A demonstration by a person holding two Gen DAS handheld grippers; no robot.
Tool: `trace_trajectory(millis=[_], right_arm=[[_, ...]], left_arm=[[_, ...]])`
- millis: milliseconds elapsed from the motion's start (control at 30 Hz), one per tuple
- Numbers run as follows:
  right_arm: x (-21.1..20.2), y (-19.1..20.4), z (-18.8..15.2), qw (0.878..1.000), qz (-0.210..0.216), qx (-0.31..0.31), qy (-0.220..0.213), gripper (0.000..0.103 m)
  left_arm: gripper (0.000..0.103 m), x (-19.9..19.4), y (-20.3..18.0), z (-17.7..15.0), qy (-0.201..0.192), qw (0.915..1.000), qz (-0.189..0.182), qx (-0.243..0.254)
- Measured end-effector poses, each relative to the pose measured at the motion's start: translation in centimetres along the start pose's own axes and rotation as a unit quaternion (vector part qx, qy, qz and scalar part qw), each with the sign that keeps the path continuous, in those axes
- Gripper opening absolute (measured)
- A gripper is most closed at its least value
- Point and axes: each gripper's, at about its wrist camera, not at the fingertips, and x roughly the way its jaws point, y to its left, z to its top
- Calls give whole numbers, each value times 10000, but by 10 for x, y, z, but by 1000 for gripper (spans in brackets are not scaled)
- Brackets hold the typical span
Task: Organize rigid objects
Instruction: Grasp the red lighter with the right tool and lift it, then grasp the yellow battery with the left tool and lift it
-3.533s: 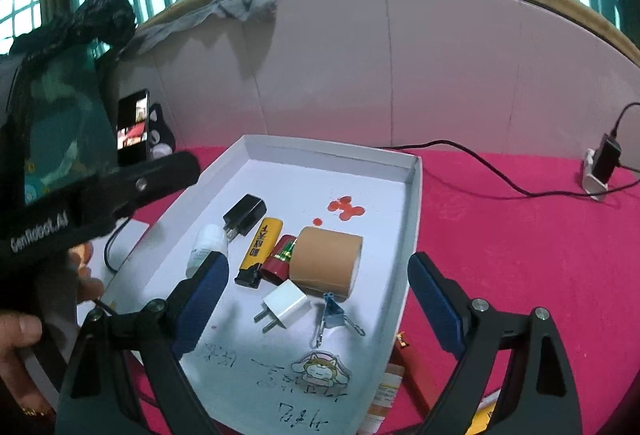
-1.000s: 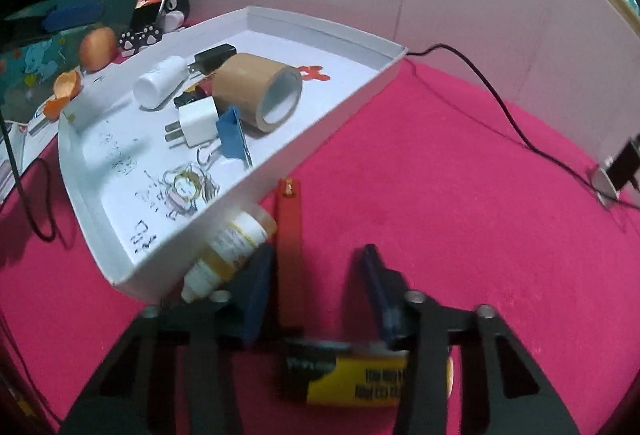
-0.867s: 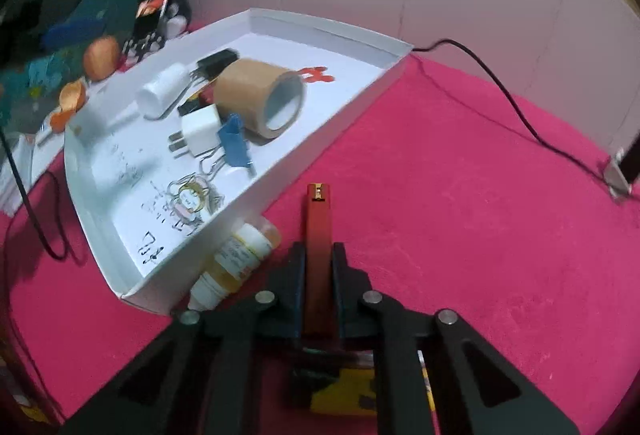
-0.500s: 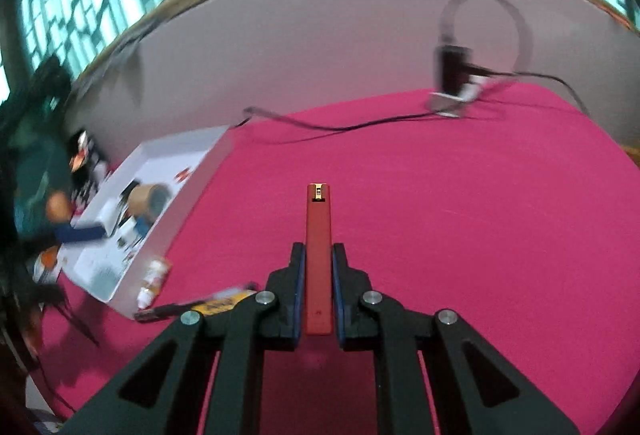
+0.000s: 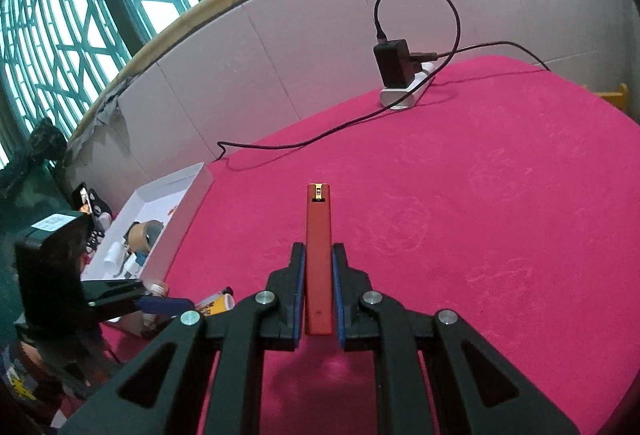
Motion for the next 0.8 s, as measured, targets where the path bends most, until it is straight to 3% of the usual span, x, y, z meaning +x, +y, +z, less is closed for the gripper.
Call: trace_trajectory(millis=[133,333,433,567,600,667,733,800], right_arm=[[0,3,0,10000,47,-16,-13,10],[-2,6,2,9999,131,12,-40,10],[-4,8,3,9999,151,26,-73,10],[-5,11,3,9998,184,24,-81,10],[-5,11,3,9998,187,25,-87,10],[-6,12,3,9997,213,36,-100,10],[-6,12,4,9997,233,46,-112,10],[-8,16,5,9996,264,12,-126,10]], left_arm=[[83,3,7,3,39,9993,376,-31],[83,1,-6,-5,255,9994,-80,208],[81,13,-8,-10,374,9982,341,324],[81,13,-8,-8,311,9987,324,259],[76,15,-11,-8,312,9979,439,352],[58,16,-17,-12,267,9951,798,518],[26,13,-15,-13,174,9927,1096,471],[24,10,-10,-14,69,9941,1052,262]])
